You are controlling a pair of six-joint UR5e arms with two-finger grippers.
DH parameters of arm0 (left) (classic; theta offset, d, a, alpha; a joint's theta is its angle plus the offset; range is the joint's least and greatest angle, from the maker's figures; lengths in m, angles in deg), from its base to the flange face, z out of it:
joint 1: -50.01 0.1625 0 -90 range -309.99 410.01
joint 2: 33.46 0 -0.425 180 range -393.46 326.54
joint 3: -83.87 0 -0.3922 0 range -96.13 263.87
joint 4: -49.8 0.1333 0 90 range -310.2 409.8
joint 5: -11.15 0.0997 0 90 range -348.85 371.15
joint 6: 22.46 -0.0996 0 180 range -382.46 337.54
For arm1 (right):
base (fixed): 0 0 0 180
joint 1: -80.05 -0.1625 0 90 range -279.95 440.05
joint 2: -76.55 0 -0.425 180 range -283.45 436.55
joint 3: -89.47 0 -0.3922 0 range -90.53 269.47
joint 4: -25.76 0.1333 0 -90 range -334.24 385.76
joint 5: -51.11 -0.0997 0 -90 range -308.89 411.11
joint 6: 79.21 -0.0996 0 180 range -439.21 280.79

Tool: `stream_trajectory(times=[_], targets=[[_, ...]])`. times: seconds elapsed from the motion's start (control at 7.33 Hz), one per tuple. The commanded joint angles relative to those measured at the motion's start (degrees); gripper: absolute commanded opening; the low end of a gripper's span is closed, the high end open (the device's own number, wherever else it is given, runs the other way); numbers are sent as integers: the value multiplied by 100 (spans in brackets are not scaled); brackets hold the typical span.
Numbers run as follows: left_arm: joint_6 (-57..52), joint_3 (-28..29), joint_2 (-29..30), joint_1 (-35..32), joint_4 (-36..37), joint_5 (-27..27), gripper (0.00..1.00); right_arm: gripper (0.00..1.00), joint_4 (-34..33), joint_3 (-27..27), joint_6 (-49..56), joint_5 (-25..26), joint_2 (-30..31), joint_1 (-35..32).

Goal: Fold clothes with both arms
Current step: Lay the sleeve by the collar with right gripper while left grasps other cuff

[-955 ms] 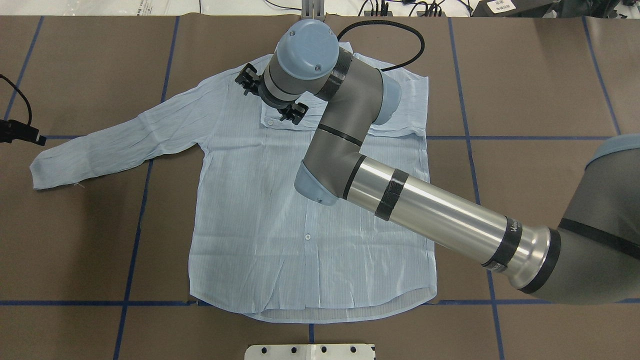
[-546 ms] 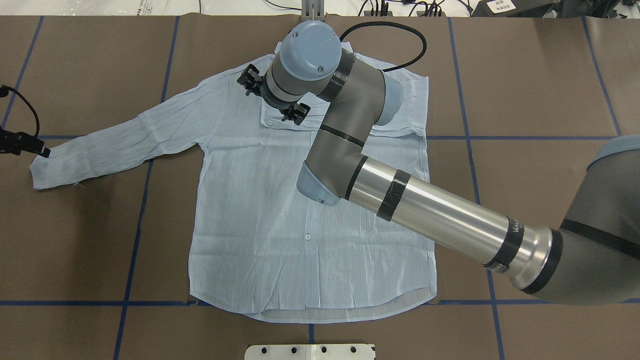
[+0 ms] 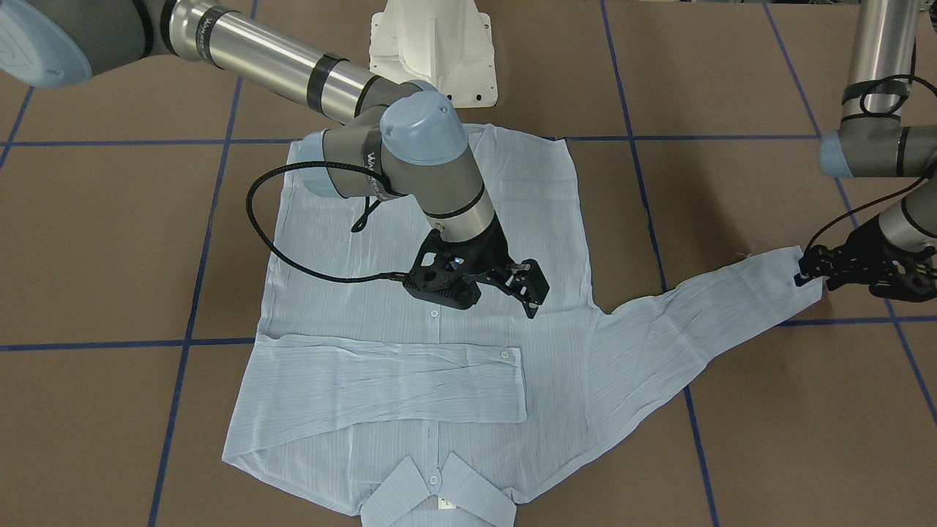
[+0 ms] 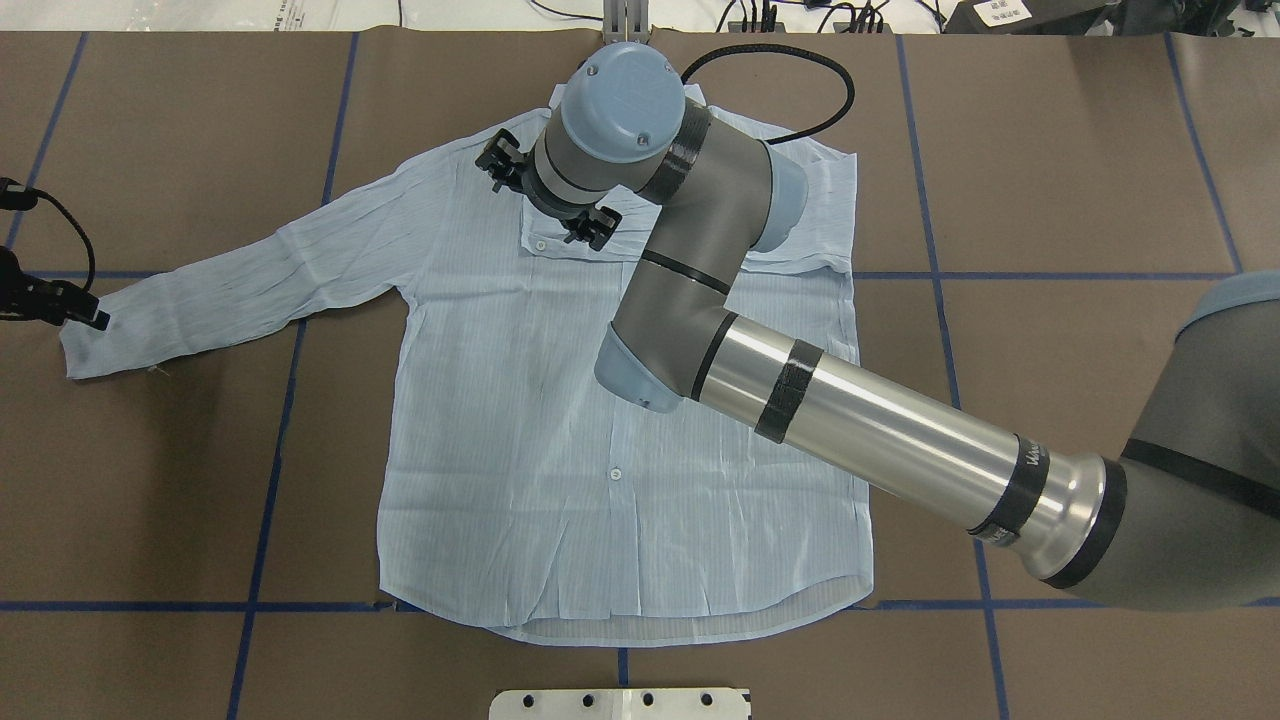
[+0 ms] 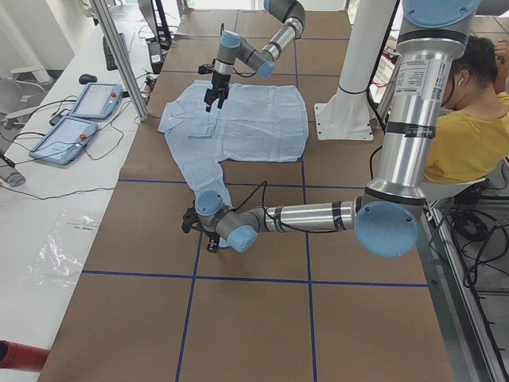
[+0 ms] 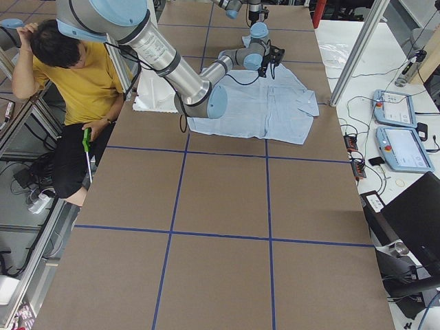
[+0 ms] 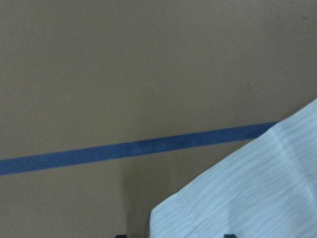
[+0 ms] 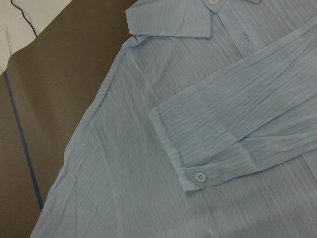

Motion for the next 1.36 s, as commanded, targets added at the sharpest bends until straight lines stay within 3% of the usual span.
stream_trajectory(times=[0.0,0.14,0.27,0.41,0.55,0.68,0.82,1.23], targets=[[4,-6,-10,1,38,7,0,100,3,57,-38,0,-6,0],[13,-102,-10,1,47,-20,0,100,3,144,-65,0,12,-9],[13,-320,-10,1,230,-394,0,100,3,145,-39,0,47,-9],[39,-766,16,-8,649,-563,0,100,12,154,-13,0,73,-18],[265,-1510,268,-8,1515,-582,0,100,-6,276,-4,-35,186,-113],[1077,-2005,802,35,2063,-600,0,100,-6,817,31,-87,753,-306],[2033,-2219,1260,549,2130,-539,0,100,-23,1292,458,-419,1359,-586],[4515,-1574,3147,1818,2025,30,0,100,-32,2007,2055,-1799,2898,-1728]])
